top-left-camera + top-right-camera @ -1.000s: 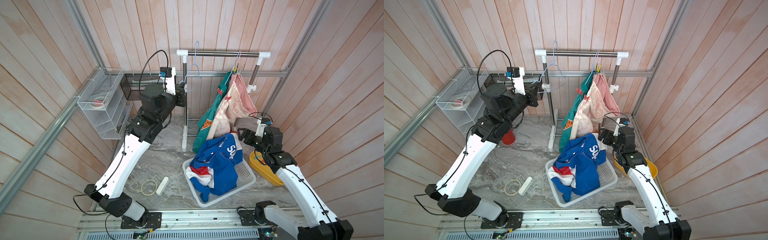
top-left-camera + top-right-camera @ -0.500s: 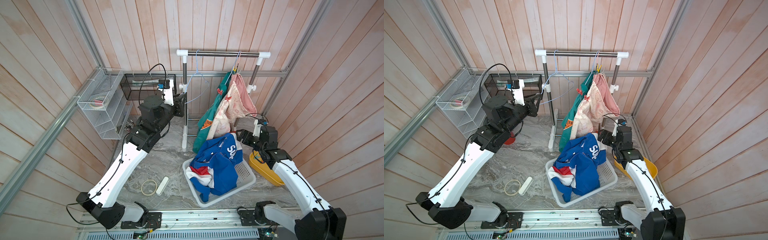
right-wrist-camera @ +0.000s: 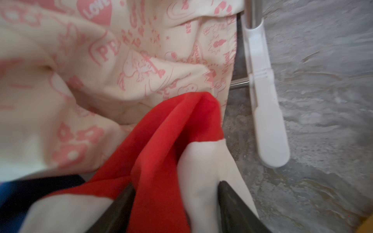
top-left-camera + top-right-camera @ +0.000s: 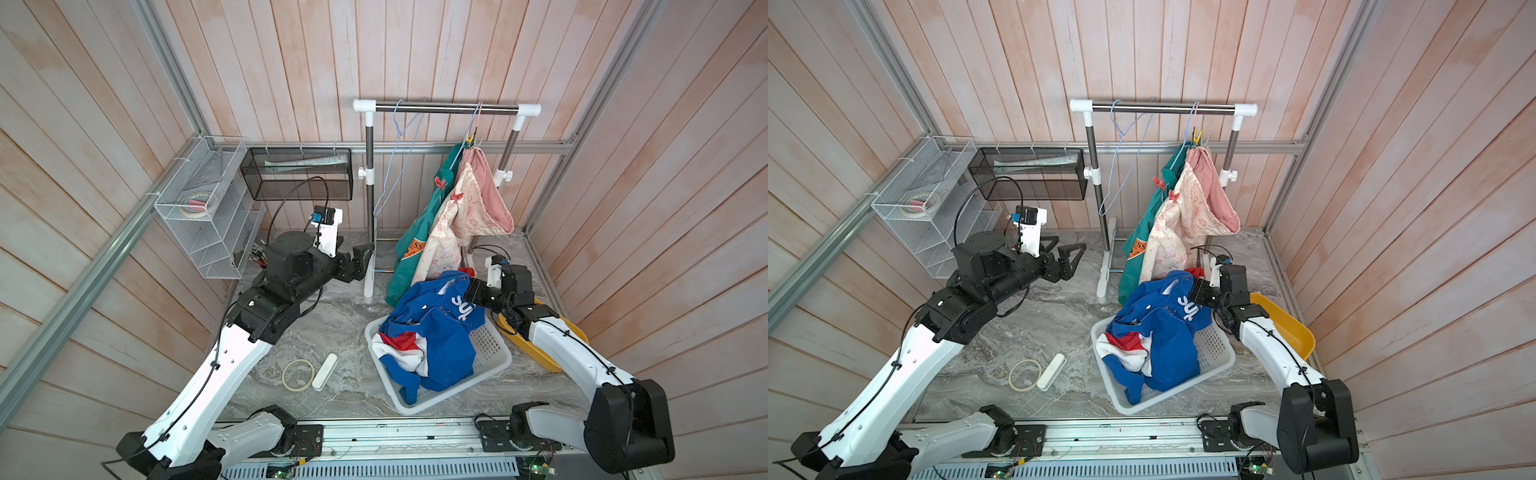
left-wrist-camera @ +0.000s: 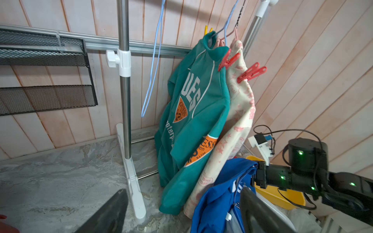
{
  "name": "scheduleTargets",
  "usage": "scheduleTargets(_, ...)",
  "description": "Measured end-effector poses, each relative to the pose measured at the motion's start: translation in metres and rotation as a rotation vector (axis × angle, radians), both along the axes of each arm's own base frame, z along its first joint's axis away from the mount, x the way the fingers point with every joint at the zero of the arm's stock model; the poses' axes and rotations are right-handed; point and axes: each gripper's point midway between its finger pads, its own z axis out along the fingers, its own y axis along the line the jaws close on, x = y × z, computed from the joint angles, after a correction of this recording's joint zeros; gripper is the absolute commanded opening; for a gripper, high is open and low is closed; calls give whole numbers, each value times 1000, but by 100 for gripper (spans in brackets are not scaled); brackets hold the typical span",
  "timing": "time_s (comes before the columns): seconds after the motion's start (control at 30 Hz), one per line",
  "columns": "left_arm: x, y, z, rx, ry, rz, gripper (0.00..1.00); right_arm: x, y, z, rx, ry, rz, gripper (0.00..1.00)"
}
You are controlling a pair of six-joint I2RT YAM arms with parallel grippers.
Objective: Remove the clothespins securing jackets to the hanger
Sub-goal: Adjust the jacket in the basket.
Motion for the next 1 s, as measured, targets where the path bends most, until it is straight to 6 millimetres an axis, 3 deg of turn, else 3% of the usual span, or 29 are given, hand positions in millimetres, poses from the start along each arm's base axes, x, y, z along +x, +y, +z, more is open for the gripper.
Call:
scheduleTargets(0.17,-25,-17,-60,52,149,-125,88,-18,19,0,79,0,73,5)
scheduleTargets(0.23,-39,-33,-91,85,225,-192,87,-24,25,5,101,-7,91,0)
scheduleTargets(0.4,-78,-65,-173,146,441,-321,76,-49,49,27,119,-42,149,0)
scheduleTargets(0.53,-92,-77,-213,174,549,-345,66,-75,59,29,139,-31,147,0)
scheduleTargets(0.67,-95,-93,-218,155,559,-371,63,-110,59,-4,131,60,104,0)
scheduleTargets(0.83,-95,-113,-225,141,559,-399,63,-124,36,-64,62,205,-47,1)
scheduleTargets(0.9,-94,-121,-237,153,579,-402,64,-122,30,-76,37,238,-98,19)
scheduleTargets(1.0,-89,-127,-264,192,635,-383,64,-119,26,-77,26,242,-149,44)
